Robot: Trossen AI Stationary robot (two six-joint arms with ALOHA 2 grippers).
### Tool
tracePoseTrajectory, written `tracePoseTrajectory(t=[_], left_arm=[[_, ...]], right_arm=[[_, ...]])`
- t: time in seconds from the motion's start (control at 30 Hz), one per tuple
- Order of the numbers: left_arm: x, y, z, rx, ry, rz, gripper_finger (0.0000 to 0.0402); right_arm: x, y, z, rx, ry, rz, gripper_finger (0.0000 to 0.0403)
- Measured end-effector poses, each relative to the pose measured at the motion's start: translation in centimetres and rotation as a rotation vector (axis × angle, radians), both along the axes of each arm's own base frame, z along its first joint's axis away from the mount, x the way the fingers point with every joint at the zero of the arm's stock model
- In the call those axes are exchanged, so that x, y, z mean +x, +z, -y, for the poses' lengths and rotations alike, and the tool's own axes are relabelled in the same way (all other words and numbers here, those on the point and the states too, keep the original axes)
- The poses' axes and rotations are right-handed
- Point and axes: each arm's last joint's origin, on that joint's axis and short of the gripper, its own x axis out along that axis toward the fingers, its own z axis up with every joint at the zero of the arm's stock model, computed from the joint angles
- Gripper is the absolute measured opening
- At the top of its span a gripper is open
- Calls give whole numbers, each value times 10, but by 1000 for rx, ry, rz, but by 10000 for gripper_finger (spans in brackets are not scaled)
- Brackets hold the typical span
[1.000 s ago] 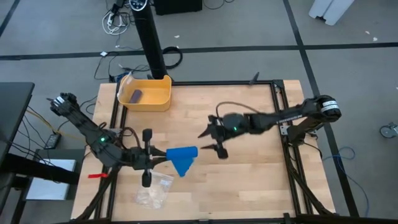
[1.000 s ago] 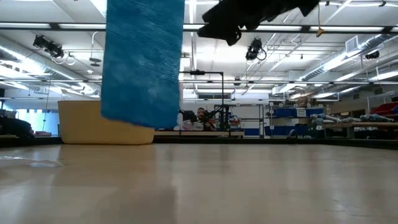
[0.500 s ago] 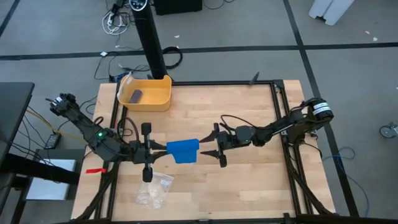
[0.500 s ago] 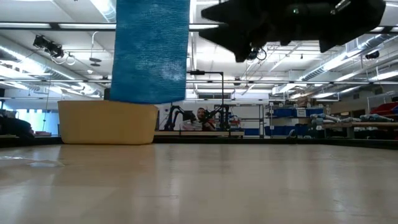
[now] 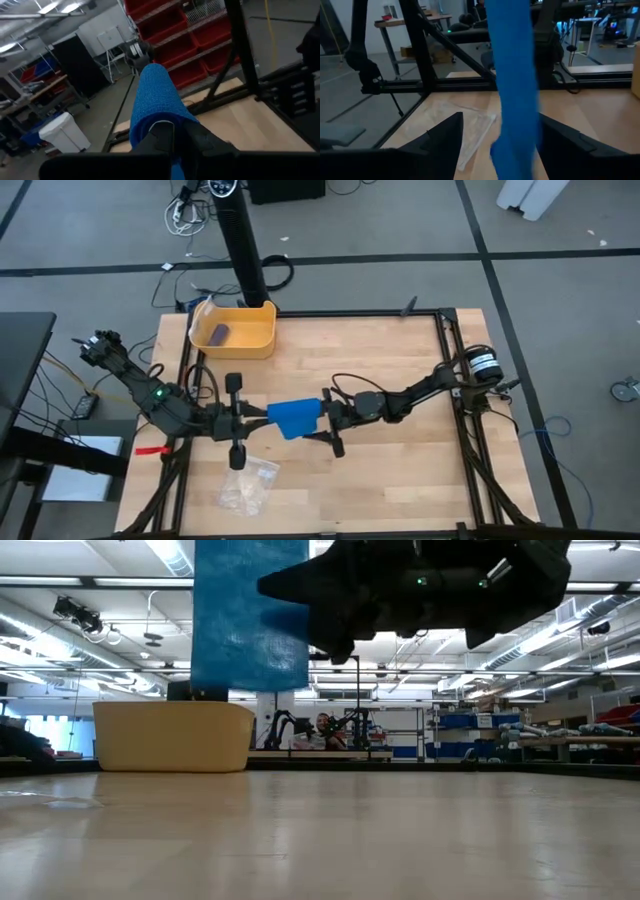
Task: Roll bandage
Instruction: Roll the blue bandage
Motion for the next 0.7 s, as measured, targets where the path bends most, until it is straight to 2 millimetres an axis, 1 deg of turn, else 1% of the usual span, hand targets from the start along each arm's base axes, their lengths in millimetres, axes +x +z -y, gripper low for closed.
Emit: tracePoseTrajectory(t=[0.07, 0.13, 0.23, 0.33, 0.37, 0.53, 0.7], left_arm=[[0, 2, 0, 10, 10, 18, 19], [0, 5, -1, 25, 20, 41, 19], [-1, 9, -2, 61, 52, 65, 19], [0, 11, -6, 120, 116, 62, 19], [1, 10, -8, 144, 148, 52, 19], [5, 3, -28, 207, 306, 2, 19], [3, -15, -57, 214, 425, -31, 19]], right_arm=[[3, -3, -1, 13, -1, -7, 209], [5, -8, -2, 29, 1, -23, 175], [5, -13, -5, 42, 8, -41, 103], [4, -15, -14, 41, 34, -41, 25], [3, -16, -16, 38, 46, -44, 14], [-2, -14, -35, 43, 176, -36, 5], [-8, -14, -54, 33, 243, -30, 3]])
